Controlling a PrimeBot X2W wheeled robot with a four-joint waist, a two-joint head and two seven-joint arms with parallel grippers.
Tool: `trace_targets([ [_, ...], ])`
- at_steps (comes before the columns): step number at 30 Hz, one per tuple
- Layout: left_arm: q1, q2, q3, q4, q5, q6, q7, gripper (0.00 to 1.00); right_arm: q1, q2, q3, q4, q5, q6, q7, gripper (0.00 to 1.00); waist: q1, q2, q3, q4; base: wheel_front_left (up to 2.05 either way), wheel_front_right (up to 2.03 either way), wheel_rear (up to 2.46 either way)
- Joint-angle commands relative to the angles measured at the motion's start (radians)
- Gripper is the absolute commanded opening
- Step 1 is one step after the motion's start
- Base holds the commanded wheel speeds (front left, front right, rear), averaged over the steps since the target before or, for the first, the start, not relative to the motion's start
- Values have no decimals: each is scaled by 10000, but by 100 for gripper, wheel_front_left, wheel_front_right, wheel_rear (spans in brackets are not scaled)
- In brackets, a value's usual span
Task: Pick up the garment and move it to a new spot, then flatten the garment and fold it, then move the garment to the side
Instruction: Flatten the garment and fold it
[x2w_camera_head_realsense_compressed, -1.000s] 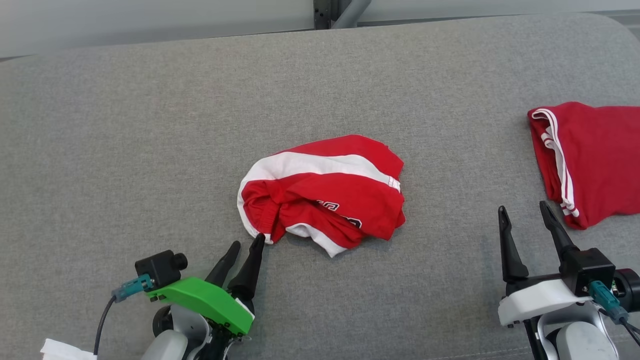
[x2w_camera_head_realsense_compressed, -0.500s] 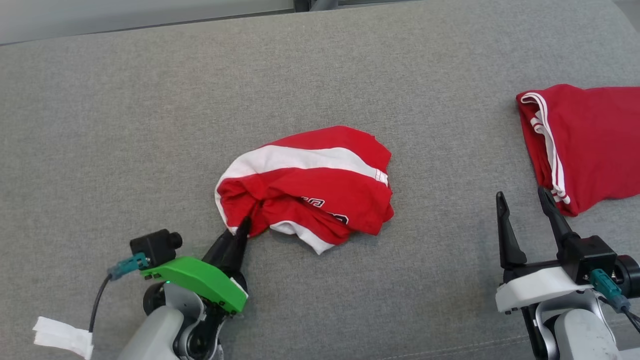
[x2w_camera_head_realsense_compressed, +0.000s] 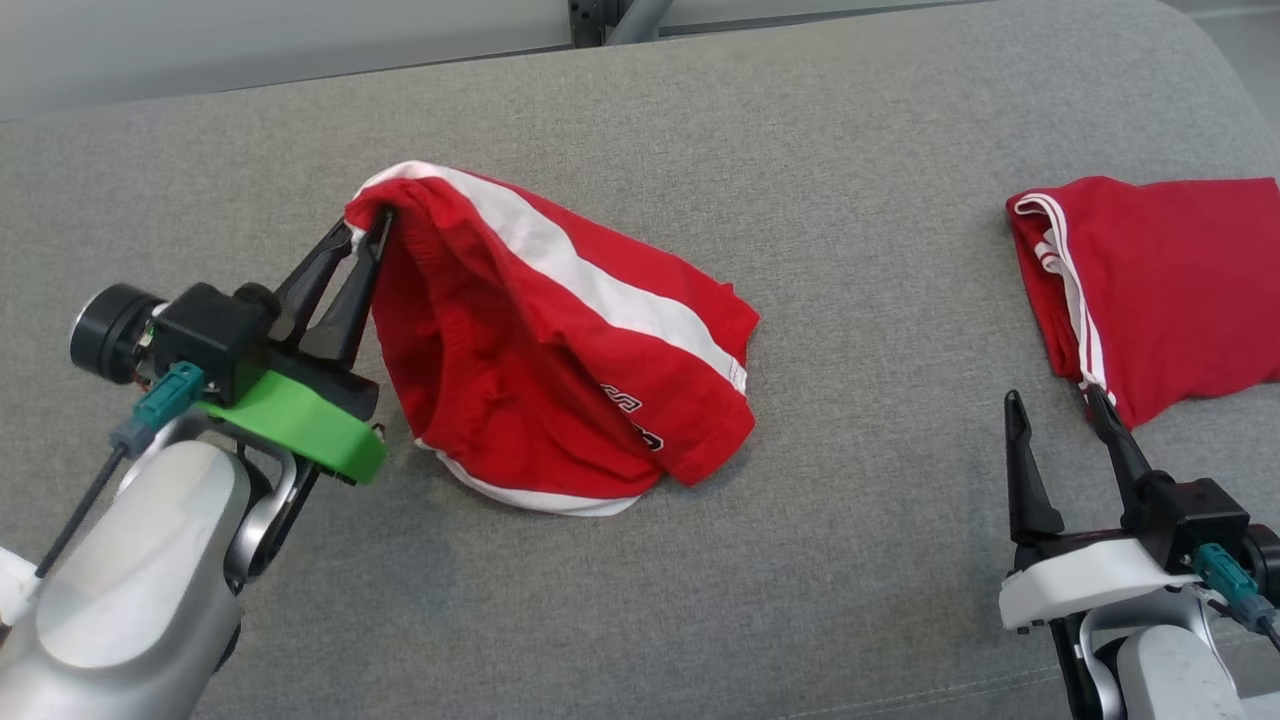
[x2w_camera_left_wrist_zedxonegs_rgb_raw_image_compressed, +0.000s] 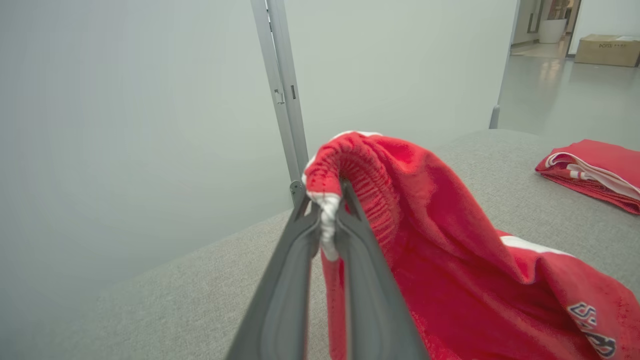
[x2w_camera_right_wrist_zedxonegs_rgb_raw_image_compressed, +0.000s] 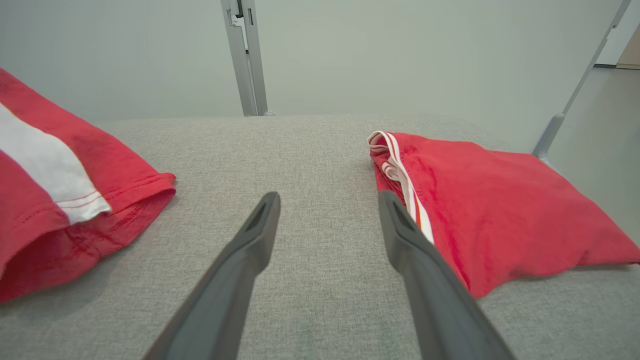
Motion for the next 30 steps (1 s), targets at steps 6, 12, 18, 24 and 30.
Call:
trace_targets([
  [6, -173, 811, -1322, -1587, 2166, -60, 276, 0, 191, -17, -46, 74, 195, -15, -25, 100, 0, 0, -260, -14, 0, 0, 0],
  [12, 873, 1590, -3128, -2779, 3372, -299, 1649, 0, 357, -19, -237, 80, 276, -15, -25, 100, 0, 0, -364, 32, 0, 0, 0],
  [18, 1930, 1596, -4234, -2422, 3137, -431, 1989, 0, 394, -19, -292, 124, 227, -15, -25, 100, 0, 0, -309, 385, 0, 0, 0],
  [24, 2261, 1145, -4847, -503, 3245, -442, 1989, 0, 287, -22, -262, 176, 70, -15, -25, 100, 0, 0, -391, 748, 0, 0, 0],
  [30, 2627, 601, -4517, 509, 2769, 190, 1307, 100, 454, -19, -299, 178, 17, -15, -25, 100, 0, 0, -546, 959, 0, 0, 0],
])
